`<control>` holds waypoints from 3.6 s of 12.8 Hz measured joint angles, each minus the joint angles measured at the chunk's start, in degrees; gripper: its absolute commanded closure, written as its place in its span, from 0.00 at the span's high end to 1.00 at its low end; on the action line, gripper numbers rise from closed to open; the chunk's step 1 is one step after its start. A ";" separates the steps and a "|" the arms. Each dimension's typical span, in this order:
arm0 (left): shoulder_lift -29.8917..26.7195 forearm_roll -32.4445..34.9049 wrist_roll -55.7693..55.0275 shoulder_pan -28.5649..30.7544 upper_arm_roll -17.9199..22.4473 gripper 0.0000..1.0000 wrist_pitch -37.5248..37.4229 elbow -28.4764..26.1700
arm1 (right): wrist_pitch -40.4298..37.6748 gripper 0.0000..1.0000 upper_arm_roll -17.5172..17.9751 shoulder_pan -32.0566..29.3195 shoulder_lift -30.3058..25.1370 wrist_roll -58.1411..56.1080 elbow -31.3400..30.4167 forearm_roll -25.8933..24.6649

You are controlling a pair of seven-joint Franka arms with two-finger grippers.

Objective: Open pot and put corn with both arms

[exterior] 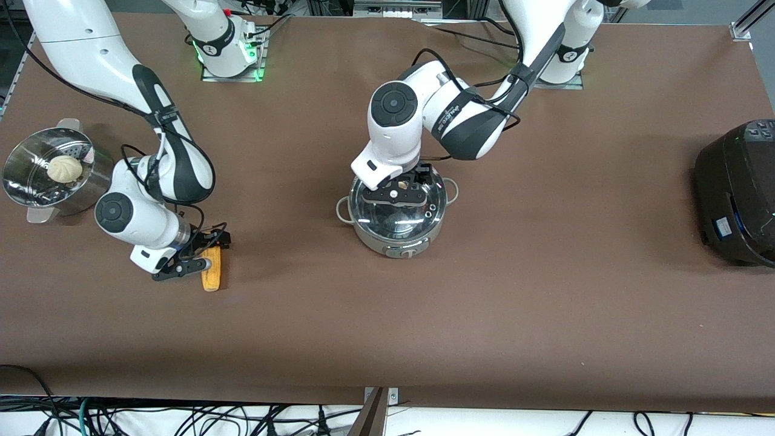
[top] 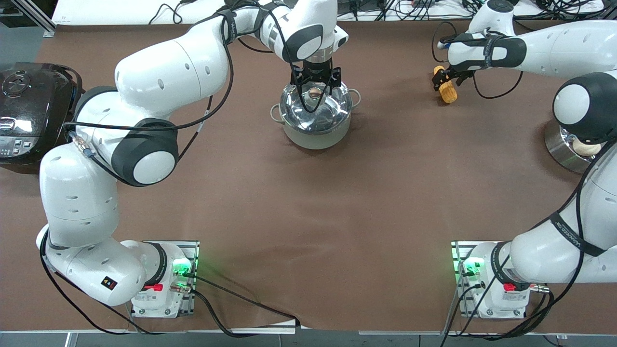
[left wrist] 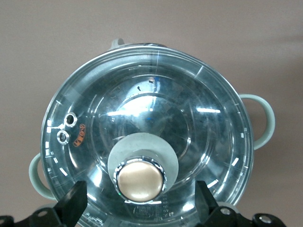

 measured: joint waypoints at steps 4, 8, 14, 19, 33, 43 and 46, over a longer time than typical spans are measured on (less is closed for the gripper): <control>1.29 0.00 0.10 0.19 0.35 0.30 1.26 0.02 | 3.45 0.10 0.01 -0.35 2.61 -0.54 -0.01 0.00; 1.65 0.00 0.08 0.20 0.34 0.12 1.85 0.31 | 4.32 0.00 0.10 -0.34 3.65 -0.55 0.22 -0.06; -0.74 -1.00 -0.13 0.89 0.30 0.12 -5.50 2.68 | -12.41 0.00 3.03 -0.24 0.35 1.11 7.28 0.08; -10.11 -1.21 5.34 9.13 0.34 0.12 -18.74 3.39 | -23.87 0.00 16.78 -0.06 -7.59 20.14 11.67 0.19; -16.28 -1.23 55.16 40.28 0.63 0.15 -0.27 -21.18 | -18.17 0.00 25.23 22.83 5.33 57.99 21.91 -10.42; -15.69 -1.23 55.16 41.52 0.45 1.00 28.57 -44.01 | -12.72 1.00 23.69 24.33 10.36 58.40 22.28 -13.21; -23.36 -1.24 55.16 41.52 0.19 1.00 16.41 -39.19 | -12.64 1.00 22.00 26.41 10.40 58.43 22.58 -15.94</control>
